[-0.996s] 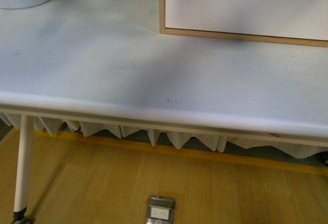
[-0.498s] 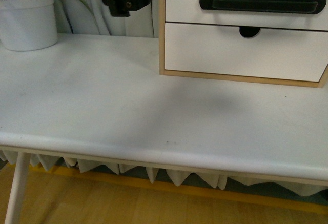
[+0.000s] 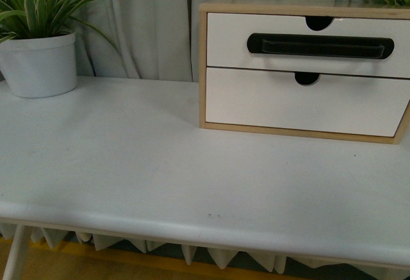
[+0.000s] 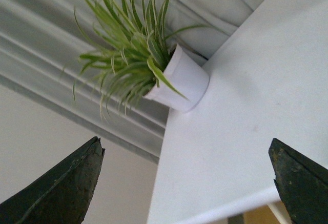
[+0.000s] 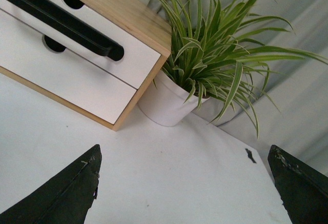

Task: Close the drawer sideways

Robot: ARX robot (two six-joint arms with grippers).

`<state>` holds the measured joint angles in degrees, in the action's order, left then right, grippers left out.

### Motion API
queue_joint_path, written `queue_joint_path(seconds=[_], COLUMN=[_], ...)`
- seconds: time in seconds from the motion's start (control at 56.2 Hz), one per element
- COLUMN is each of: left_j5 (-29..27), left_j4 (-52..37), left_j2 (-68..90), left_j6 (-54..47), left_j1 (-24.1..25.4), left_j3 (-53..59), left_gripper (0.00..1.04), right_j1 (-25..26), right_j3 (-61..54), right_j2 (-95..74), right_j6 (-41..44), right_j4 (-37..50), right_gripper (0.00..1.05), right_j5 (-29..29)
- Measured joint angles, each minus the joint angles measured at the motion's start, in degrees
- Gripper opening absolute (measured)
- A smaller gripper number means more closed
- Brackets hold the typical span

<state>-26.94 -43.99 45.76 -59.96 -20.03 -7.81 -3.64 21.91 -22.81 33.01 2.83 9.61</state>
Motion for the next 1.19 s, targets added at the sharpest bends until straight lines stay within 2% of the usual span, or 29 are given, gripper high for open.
queue_joint_path(seconds=[0.231,0.249,0.285,0.32,0.374,0.462,0.569,0.783,0.818,0.925,0.996,1.192], left_j5=[-0.15,0.07,4.11,7.34,11.61,14.1,16.5,19.63,20.17,26.34,26.29,26.95], left_j4=[1.7,1.79,5.79,9.62,14.58,16.83,18.47,21.75,22.45,24.48,25.59,26.43], left_j2=[-2.34,-2.43,-3.91,-5.44,-8.2,-11.47,-14.62,-19.78,-20.81,-23.5,-25.0,-28.26], left_j6=[5.75,5.95,12.07,17.77,30.36,46.23,54.47,58.71,59.21,59.25,59.49,59.84], left_j1=[0.17,0.2,1.31,2.29,4.13,6.75,9.14,12.5,13.09,17.88,19.65,19.87], left_j3=[0.24,0.24,-0.17,-0.31,0.04,1.14,2.4,4.31,4.63,5.27,5.64,7.26], left_gripper=[0.98,0.98,0.92,0.87,0.77,0.6,0.43,0.08,0.04,0.04,0.04,0.04], right_j1=[-0.42,0.33,1.88,2.6,3.19,3.39,3.41,3.5,3.5,3.5,3.5,3.52], right_j3=[-0.02,-0.02,-0.31,-1.11,-2.49,-5.7,-8.61,-12.81,-13.09,-14.4,-15.37,-17.14], right_j2=[1.53,1.6,2.16,2.78,3.8,5.55,7.26,14.82,15.72,16.76,17.18,18.64], right_j6=[-2.47,-4.66,-9.53,-13.62,-20.2,-27.32,-30.51,-31.98,-32.09,-32.2,-32.24,-32.28], right_j4=[-0.07,-1.11,-2.78,-2.89,-2.64,-1.68,-0.9,-4.57,-4.52,-4.28,-4.26,-3.69], right_gripper=[0.95,0.92,0.86,0.8,0.71,0.55,0.38,0.02,0.01,0.01,0.01,0.01], right_j5=[0.57,-1.73,-6.23,-8.15,-9.18,-9.33,-9.35,-9.68,-9.66,-9.66,-9.68,-9.66])
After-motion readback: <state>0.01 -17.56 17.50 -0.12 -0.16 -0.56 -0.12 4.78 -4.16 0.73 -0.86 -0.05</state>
